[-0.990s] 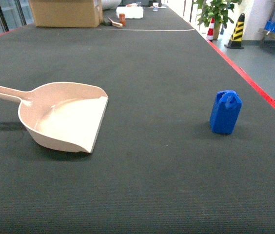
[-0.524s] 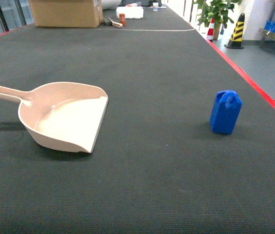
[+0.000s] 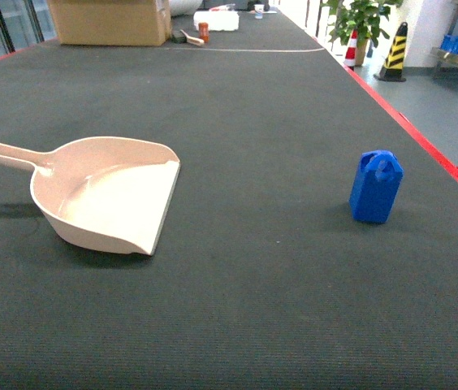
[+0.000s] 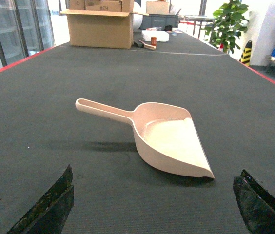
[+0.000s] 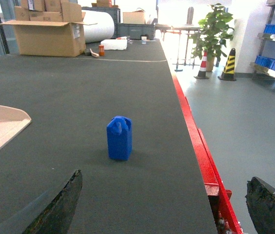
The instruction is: Place part in tray to right shelf
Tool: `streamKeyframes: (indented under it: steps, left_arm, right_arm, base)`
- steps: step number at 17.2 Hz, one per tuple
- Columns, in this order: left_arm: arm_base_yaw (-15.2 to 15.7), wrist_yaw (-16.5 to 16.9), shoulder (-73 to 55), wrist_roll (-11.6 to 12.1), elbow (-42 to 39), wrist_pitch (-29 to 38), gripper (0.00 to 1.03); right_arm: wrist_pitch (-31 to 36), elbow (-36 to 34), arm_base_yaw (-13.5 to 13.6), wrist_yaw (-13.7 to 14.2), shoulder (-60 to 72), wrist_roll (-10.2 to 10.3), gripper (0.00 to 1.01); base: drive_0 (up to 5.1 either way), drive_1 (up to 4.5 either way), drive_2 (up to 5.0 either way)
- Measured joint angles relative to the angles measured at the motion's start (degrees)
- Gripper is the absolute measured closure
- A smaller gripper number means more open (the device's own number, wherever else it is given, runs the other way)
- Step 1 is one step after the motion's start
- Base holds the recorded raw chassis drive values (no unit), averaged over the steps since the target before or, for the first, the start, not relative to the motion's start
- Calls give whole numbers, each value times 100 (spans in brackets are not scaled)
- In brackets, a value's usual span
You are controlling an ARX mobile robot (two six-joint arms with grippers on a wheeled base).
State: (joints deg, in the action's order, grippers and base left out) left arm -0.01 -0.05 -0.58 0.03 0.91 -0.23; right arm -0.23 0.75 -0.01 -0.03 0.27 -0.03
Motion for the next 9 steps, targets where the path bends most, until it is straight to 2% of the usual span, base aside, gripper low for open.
streamKeyframes:
  steps: [9]
  left_arm:
    - [0,0,0,0,0,0,5]
  right_arm:
    - [-2,0,0,2,0,0,3]
  base:
    - [0,0,0]
